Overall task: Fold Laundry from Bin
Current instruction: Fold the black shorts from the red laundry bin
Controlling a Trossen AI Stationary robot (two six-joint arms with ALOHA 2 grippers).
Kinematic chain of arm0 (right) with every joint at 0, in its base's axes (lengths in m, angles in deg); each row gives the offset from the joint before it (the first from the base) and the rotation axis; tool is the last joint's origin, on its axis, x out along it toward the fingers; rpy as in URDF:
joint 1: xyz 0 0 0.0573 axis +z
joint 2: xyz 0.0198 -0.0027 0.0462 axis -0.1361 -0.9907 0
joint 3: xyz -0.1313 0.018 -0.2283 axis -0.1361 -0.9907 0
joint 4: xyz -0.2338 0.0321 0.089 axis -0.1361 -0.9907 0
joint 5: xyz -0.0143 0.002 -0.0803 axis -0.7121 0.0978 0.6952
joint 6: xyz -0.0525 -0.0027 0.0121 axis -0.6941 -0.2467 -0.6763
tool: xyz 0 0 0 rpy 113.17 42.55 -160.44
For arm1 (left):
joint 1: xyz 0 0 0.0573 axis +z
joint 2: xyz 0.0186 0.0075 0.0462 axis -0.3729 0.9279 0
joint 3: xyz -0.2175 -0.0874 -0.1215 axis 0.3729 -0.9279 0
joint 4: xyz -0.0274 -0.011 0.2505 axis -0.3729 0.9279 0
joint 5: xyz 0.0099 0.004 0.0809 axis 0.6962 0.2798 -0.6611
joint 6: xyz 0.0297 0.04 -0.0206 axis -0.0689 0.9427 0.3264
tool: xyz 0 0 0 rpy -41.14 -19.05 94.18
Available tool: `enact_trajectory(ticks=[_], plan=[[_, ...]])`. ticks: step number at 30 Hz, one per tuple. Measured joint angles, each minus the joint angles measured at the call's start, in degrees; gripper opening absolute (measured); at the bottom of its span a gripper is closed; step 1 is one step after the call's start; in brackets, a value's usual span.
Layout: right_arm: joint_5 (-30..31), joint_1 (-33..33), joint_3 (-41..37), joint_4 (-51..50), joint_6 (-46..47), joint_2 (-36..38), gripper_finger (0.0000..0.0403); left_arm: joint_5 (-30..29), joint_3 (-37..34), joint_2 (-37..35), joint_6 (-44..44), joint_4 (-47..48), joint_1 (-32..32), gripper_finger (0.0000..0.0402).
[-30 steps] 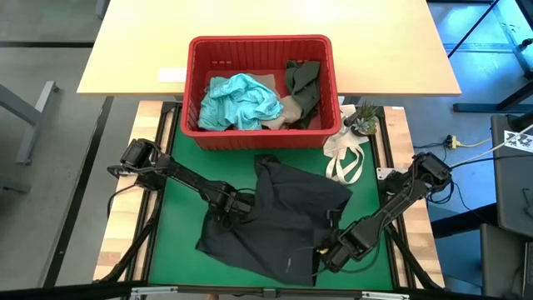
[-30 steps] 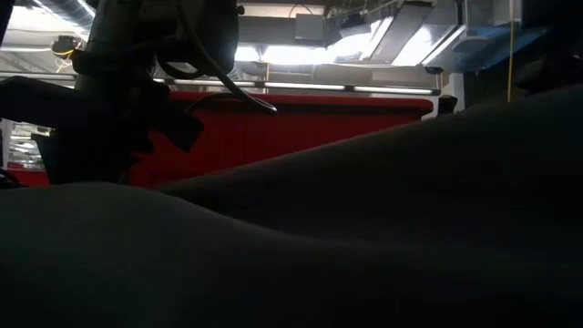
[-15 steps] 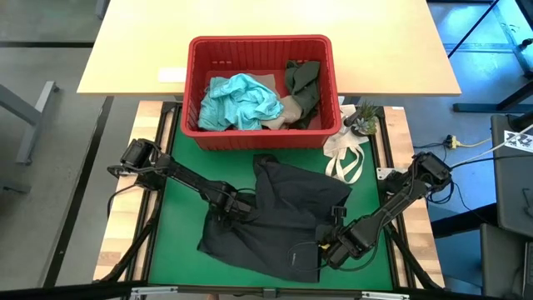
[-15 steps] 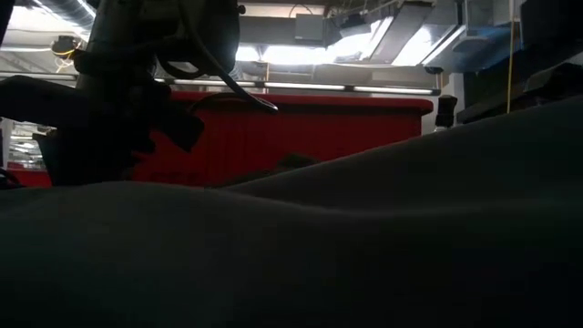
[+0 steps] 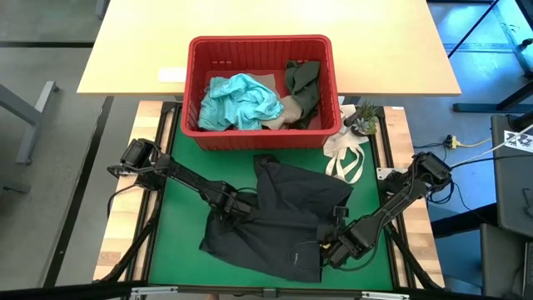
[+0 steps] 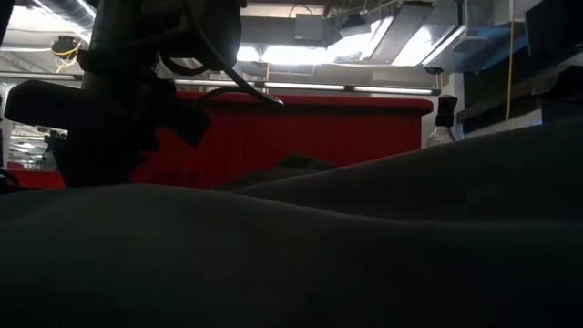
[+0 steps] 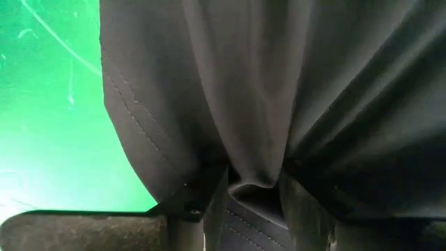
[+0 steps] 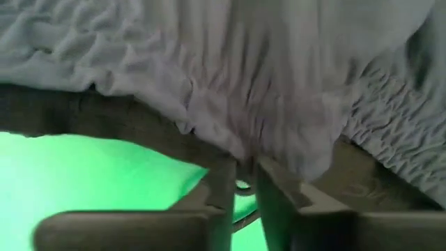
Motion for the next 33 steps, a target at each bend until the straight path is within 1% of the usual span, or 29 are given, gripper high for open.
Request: enact_trajectory(ticks=[6,8,10,14,19,23,25,27,28,31,33], plan=[[-0.73,0.02,-0.01,-1.51,1.24,0.00,0.0167,0.23,0.00,0.00,0.11,0.04,0.02,0.0124],[-2.59,0.02,-0.01,-2.16,1.35,0.00,0.0187,0.23,-0.02,0.00,0.11,0.06,0.02,0.0124],[-5.53,0.00,-0.04,-2.26,2.36,0.00,0.0199,0.26,-0.02,0.00,0.21,0.07,0.02,0.0124],[-11.65,0.00,-0.04,-2.10,5.66,0.00,0.0203,0.32,-0.02,0.00,0.24,0.09,0.02,0.0124],[-22.15,0.00,-0.04,-0.79,10.31,0.00,0.0192,0.34,-0.02,0.00,0.26,0.07,0.03,0.0124],[-27.91,0.00,0.22,4.92,11.36,0.01,0.0181,0.34,-0.04,0.00,0.26,0.07,0.03,0.0124],[-28.14,0.00,1.83,7.01,11.31,0.01,0.0177,0.34,-0.04,0.00,0.26,0.03,0.03,0.0124],[-26.17,0.00,4.31,8.06,11.13,0.05,0.0175,0.35,-0.04,0.00,0.26,0.02,0.04,0.0124],[-24.14,0.00,5.41,7.77,11.13,0.09,0.0175,0.36,-0.04,0.00,0.26,0.02,0.02,0.0124],[-15.60,0.00,8.31,7.62,11.31,0.09,0.0174,0.36,-0.07,0.00,0.28,0.00,0.04,0.0124],[-11.88,0.00,8.95,9.26,11.92,0.10,0.0174,0.36,-0.07,0.00,0.28,-0.02,0.04,0.0124]])
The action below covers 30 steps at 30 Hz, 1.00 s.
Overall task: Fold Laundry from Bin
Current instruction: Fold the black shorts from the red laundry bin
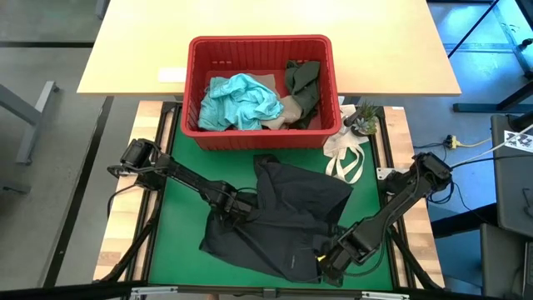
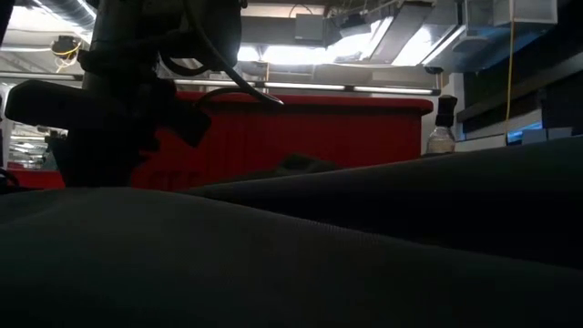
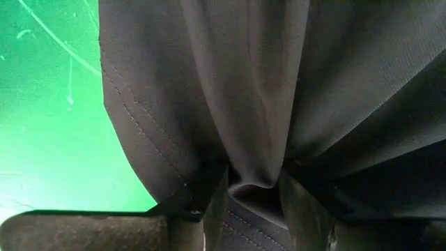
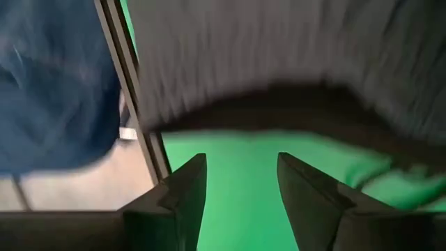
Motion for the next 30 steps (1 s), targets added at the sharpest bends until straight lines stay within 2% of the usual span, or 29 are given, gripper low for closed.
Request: enact_trajectory(ticks=[7,16,22,25,27,30], plan=[[1.93,-0.42,-0.04,1.46,13.30,-0.61,0.0174,-0.03,-0.02,-0.02,0.00,-0.04,-0.04,0.0124],[4.70,-0.39,-0.02,6.74,22.31,-1.94,0.0174,0.00,-0.02,-0.02,0.00,-0.07,-0.04,0.0124],[4.26,-0.39,-0.13,6.51,23.63,-4.70,0.0174,-0.08,-0.04,-0.02,0.00,-0.13,-0.07,0.0124],[6.59,-0.37,-0.13,6.63,23.64,-5.11,0.0172,-0.07,-0.04,-0.02,-0.02,-0.15,-0.04,0.0124],[8.36,-0.37,-0.13,6.60,23.60,-5.11,0.0158,-0.02,-0.04,-0.02,0.00,-0.15,-0.04,0.0124],[10.02,-0.37,-0.09,4.90,23.61,-5.09,0.0107,-0.03,-0.04,-0.02,0.00,-0.17,-0.04,0.0124]])
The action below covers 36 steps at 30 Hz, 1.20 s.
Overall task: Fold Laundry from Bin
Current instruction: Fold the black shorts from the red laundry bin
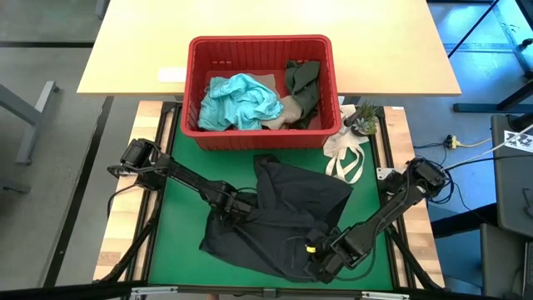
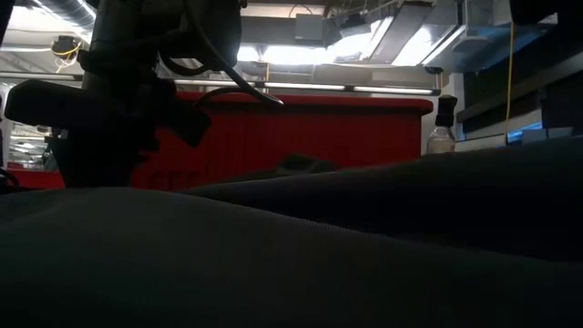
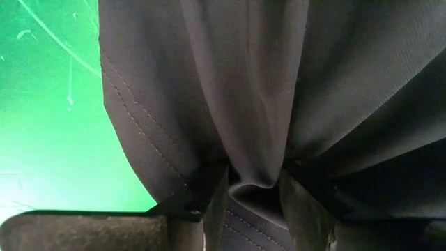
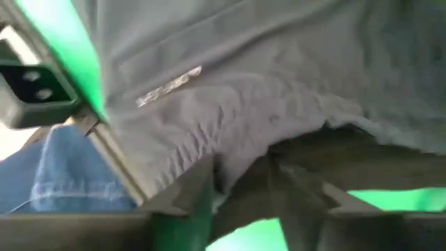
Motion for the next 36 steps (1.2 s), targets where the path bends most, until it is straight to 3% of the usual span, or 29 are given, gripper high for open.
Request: enact_trajectory(ticks=[3,5,12,20,31,36], plan=[[0.74,0.00,0.00,-3.43,0.51,0.00,0.0030,0.00,0.00,0.00,0.00,-0.02,0.00,0.0124],[1.39,0.07,0.00,-5.41,1.90,0.00,0.0012,0.00,0.00,0.00,0.00,-0.02,0.00,0.0124],[-3.01,0.07,0.00,-10.86,8.49,-0.50,0.0016,0.00,0.00,0.00,0.00,-0.02,0.00,0.0124],[-6.09,0.04,0.00,-9.55,8.74,-0.83,0.0018,0.28,0.02,0.00,2.03,0.00,0.08,0.0128],[-6.28,0.04,0.01,-9.49,7.06,-0.83,0.0006,2.70,0.00,0.04,-0.02,1.22,2.57,0.0202],[-6.22,0.04,0.02,-9.56,7.06,-0.83,0.0011,6.27,-0.24,-1.97,-1.55,4.17,4.98,0.0217]])
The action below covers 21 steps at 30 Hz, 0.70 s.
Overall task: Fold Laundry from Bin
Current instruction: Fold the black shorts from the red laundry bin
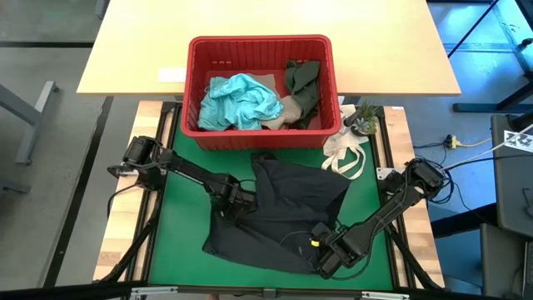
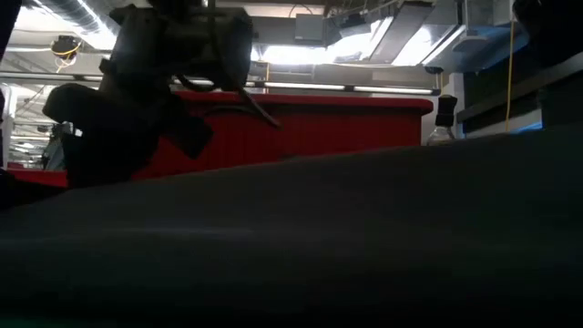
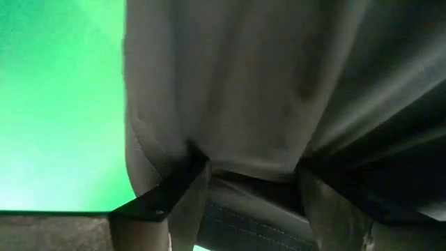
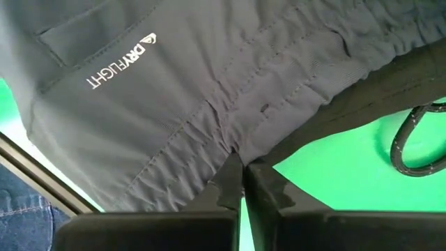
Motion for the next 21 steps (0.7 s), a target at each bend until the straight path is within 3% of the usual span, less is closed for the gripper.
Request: enact_trajectory(ticks=[11,21], plan=[[-3.76,0.04,0.00,-3.89,0.11,0.00,0.0012,-3.69,0.11,-11.13,-1.57,1.19,-2.44,0.0212],[-9.87,1.06,0.00,-7.36,-0.77,0.00,0.0012,-3.60,0.14,-12.35,-2.27,-0.24,-9.24,0.0212]])
